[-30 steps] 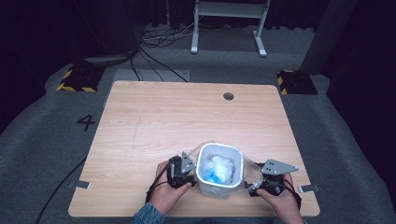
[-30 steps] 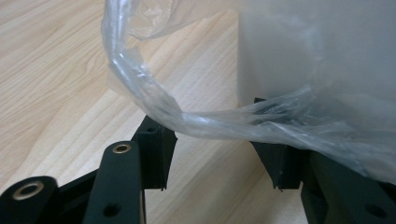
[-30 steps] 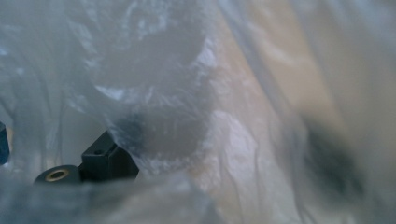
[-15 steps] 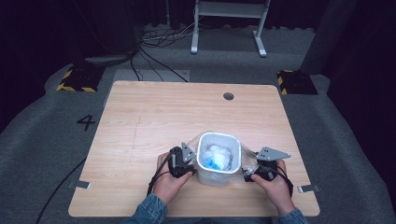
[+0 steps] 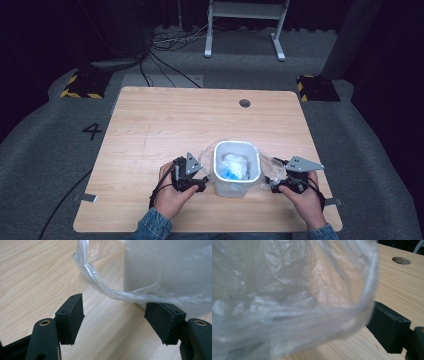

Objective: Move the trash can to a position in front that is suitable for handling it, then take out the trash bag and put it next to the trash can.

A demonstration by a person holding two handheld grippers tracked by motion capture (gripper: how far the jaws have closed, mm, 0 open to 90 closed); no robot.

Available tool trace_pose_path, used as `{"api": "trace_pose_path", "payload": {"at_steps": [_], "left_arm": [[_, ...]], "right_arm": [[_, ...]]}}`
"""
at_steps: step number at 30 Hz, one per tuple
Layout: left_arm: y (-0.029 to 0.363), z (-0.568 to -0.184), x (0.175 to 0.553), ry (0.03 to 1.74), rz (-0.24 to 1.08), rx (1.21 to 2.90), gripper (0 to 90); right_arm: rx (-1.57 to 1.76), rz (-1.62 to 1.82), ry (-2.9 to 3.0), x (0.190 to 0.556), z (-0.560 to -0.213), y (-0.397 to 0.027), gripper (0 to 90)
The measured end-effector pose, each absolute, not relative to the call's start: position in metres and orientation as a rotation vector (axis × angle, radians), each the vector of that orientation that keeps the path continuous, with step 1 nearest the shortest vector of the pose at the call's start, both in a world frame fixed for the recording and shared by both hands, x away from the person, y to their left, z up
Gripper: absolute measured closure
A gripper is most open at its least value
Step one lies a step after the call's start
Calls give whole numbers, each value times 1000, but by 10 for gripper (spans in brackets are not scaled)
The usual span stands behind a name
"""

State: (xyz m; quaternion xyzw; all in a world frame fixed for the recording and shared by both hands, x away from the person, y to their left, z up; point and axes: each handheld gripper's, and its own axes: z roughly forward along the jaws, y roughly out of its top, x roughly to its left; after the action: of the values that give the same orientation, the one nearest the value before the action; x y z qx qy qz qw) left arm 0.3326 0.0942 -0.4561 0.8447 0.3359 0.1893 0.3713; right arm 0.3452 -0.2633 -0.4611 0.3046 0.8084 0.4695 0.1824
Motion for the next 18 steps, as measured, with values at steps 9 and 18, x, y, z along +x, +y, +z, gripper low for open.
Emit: {"api": "trace_pose_path", "payload": {"at_steps": [9,18], "left_arm": [[106,-449,312,856,498,2168,268],[118,-433,289,853,502,2141,264]], "right_arm": [[860,1220,2303,325,-453,-281,192],[815,1237,2281,301,-421,-297,192]]}}
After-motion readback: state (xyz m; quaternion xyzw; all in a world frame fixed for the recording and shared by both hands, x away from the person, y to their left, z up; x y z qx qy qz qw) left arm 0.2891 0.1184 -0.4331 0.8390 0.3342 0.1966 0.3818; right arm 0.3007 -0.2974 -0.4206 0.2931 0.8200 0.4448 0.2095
